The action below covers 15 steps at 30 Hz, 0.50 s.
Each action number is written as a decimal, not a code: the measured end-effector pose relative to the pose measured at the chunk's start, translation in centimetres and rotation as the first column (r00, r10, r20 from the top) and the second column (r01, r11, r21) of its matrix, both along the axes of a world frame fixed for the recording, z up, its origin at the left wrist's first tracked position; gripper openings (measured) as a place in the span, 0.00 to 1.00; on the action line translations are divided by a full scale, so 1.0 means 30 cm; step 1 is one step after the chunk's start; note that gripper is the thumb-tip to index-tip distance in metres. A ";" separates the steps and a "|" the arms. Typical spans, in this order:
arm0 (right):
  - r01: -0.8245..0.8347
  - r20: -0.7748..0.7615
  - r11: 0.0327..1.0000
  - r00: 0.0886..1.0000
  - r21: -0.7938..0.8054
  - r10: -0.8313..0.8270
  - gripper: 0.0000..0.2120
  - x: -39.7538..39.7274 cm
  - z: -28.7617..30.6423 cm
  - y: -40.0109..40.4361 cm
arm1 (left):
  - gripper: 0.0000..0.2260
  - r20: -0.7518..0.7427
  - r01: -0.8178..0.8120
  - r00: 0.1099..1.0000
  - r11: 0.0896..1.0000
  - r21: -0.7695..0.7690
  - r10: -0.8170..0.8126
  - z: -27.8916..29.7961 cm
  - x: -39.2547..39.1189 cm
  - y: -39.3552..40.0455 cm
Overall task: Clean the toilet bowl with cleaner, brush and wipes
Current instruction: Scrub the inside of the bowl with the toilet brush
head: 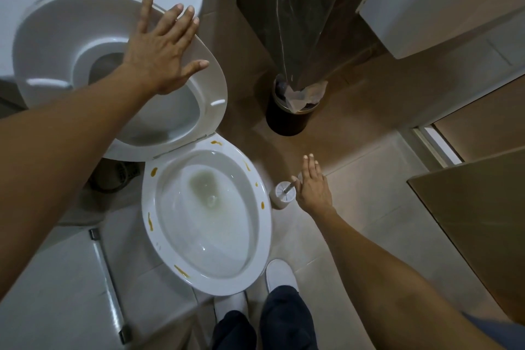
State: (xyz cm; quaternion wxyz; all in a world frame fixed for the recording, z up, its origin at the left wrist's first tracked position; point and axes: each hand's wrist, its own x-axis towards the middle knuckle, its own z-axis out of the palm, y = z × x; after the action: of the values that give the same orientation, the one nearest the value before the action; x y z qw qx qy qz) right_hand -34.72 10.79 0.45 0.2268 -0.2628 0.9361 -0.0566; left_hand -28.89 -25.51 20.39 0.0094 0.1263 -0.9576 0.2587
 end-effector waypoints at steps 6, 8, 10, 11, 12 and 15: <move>0.026 0.033 0.998 0.999 0.053 -0.027 0.30 -0.002 0.013 -0.007 | 0.36 0.012 -0.020 1.000 1.000 0.015 0.019 0.006 -0.003 0.008; 0.038 0.045 0.997 0.998 0.060 -0.041 0.31 -0.002 0.026 -0.007 | 0.37 0.017 -0.028 0.999 0.999 0.039 0.027 0.018 -0.003 0.013; 0.038 0.052 0.998 0.998 0.057 -0.041 0.30 0.000 0.048 -0.005 | 0.37 0.030 -0.041 0.999 0.997 0.059 0.040 0.031 -0.004 0.019; 0.038 0.055 0.998 0.998 0.056 -0.042 0.30 0.000 0.063 -0.004 | 0.37 0.037 -0.051 0.998 0.996 0.070 0.049 0.038 -0.003 0.023; 0.039 0.055 0.997 0.998 0.059 -0.043 0.30 -0.002 0.080 -0.004 | 0.37 0.041 -0.061 0.997 0.994 0.087 0.058 0.046 -0.001 0.028; 0.039 0.054 0.997 0.998 0.069 -0.043 0.30 -0.021 0.143 -0.002 | 0.37 0.028 -0.085 0.996 0.981 0.174 0.082 0.076 0.020 0.051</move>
State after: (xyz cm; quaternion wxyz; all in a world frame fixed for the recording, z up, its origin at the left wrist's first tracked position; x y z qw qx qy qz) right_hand -35.34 10.73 4.75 0.2604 -0.2341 0.9360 -0.0368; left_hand -28.30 -23.99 22.66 -0.0223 0.1641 -0.9706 0.1750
